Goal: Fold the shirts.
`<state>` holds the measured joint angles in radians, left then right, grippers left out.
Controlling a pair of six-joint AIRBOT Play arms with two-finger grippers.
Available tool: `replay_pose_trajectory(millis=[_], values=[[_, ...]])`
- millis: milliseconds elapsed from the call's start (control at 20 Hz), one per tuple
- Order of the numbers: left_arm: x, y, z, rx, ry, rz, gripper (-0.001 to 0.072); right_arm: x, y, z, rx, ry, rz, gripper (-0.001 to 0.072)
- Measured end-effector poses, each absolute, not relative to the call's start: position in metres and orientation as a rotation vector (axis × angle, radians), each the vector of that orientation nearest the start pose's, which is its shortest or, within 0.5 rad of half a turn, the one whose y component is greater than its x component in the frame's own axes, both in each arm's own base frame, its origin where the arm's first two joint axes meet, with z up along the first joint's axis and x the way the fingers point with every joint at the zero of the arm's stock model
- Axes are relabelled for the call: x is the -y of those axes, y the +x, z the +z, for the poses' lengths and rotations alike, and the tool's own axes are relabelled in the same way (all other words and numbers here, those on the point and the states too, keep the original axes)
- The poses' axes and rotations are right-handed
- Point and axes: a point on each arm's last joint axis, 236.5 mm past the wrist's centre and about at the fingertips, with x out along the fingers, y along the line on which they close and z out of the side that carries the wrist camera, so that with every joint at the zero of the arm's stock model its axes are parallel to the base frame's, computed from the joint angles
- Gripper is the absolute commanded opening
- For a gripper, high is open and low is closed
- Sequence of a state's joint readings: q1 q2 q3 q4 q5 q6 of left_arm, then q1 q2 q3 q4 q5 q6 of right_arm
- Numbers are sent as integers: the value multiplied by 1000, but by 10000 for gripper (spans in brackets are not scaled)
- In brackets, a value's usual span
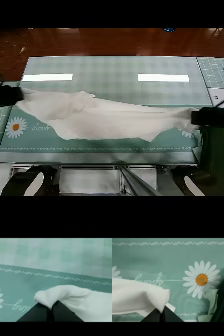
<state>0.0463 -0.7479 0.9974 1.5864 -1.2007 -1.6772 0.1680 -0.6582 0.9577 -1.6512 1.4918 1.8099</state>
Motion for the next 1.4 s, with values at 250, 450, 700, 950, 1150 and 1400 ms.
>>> replay_pose_trajectory(millis=[250, 450, 700, 950, 1150, 1400], values=[[2, 383, 28, -1126, -240, 73, 20, 10, 296, 20, -1288, 165, -134, 23], [32, 437, -14, -1215, -400, 16, 91, 17, 350, -25, -1321, 292, -99, 193], [46, 485, -1, -1203, -493, -63, 508, 23, 410, -29, -1274, 375, -84, 419], [-41, 468, 31, -1276, -450, 36, 507, 70, 423, 25, -1200, 386, -145, 418], [-87, 391, 14, -1421, -600, 92, 507, 90, 376, 18, -1248, 415, -212, 418], [-49, 305, -29, -1475, -879, -1, 507, 43, 317, -18, -1254, 548, -129, 418]])
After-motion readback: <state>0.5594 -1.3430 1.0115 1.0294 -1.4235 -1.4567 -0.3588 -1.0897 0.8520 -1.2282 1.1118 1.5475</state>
